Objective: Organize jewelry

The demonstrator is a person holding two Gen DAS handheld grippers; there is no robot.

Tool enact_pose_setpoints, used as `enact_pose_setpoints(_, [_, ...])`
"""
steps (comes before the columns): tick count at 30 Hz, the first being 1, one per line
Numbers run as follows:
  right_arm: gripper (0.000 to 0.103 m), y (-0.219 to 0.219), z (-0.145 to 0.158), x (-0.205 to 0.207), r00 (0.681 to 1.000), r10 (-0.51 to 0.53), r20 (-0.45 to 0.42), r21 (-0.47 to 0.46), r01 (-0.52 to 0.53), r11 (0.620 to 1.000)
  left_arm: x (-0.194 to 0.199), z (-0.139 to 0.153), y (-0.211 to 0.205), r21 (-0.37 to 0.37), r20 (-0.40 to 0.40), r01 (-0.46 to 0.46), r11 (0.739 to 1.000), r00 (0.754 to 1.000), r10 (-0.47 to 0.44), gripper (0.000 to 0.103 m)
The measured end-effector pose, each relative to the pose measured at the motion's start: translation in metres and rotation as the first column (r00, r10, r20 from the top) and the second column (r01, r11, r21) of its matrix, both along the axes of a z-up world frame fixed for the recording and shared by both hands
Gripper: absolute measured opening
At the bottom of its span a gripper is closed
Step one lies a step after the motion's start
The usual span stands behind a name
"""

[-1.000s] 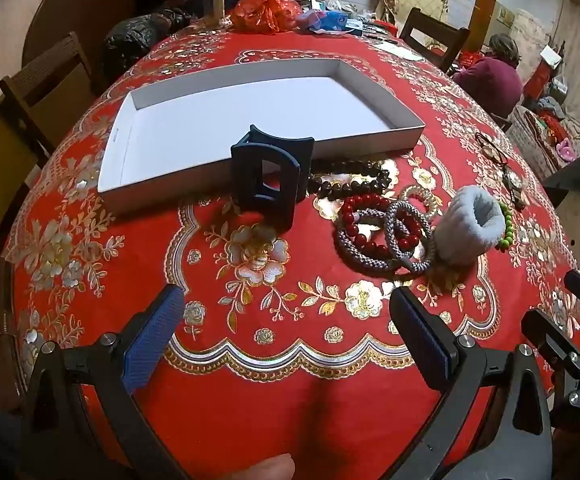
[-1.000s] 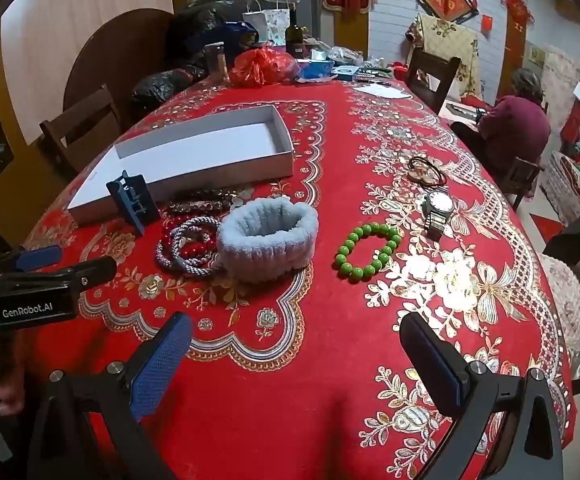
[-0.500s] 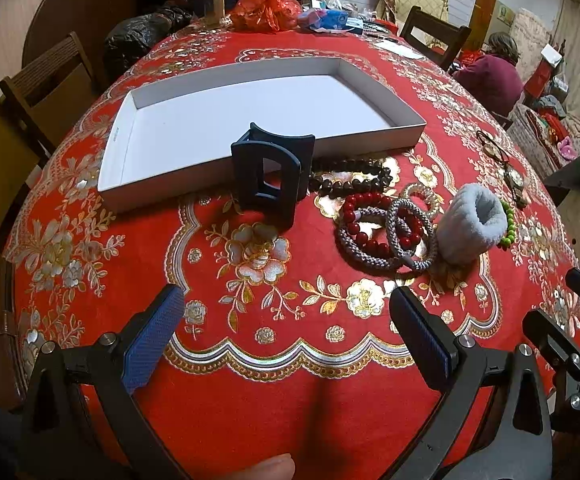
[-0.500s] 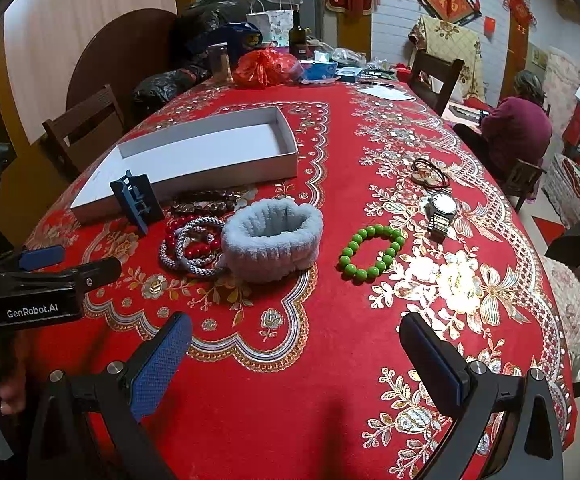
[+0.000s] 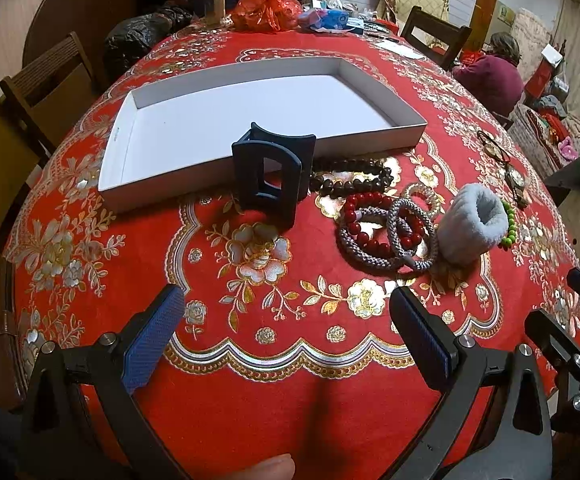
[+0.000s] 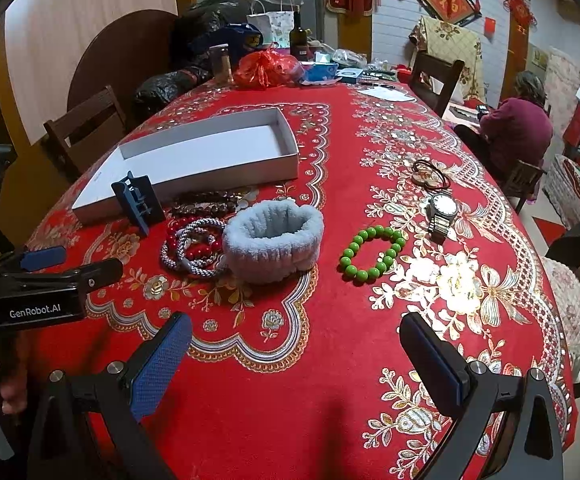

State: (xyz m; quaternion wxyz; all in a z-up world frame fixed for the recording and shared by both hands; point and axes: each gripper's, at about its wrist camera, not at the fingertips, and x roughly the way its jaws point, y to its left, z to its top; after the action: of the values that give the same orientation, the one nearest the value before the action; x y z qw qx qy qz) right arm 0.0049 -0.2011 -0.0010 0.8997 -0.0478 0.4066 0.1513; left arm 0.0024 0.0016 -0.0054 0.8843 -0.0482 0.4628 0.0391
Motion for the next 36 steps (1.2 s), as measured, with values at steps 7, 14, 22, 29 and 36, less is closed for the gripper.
enact_pose_setpoints(7, [0.103, 0.001, 0.000, 0.000, 1.000, 0.001, -0.001, 0.001, -0.001, 1.000, -0.002, -0.001, 0.001, 0.001, -0.001, 0.001, 1.000, 1.000, -0.001, 0.102])
enact_pose_setpoints(14, [0.103, 0.000, 0.000, 0.000, 1.000, 0.001, 0.000, 0.001, -0.001, 1.000, -0.002, -0.002, 0.002, 0.001, -0.003, 0.001, 1.000, 1.000, -0.001, 0.102])
enact_pose_setpoints(22, [0.103, 0.000, 0.000, 0.000, 1.000, 0.000, -0.001, -0.001, 0.000, 1.000, -0.003, -0.005, 0.002, 0.001, -0.004, 0.000, 1.000, 1.000, 0.000, 0.102])
enact_pose_setpoints(29, [0.103, -0.006, 0.010, 0.013, 1.000, 0.025, -0.005, 0.053, -0.024, 0.998, 0.002, -0.001, 0.005, -0.026, 0.068, 0.031, 0.999, 0.997, -0.029, 0.103])
enact_pose_setpoints(36, [0.103, 0.023, 0.029, 0.052, 0.971, 0.232, -0.054, 0.016, -0.232, 0.973, 0.014, -0.002, 0.015, -0.053, 0.011, 0.038, 0.998, 0.999, -0.038, 0.103])
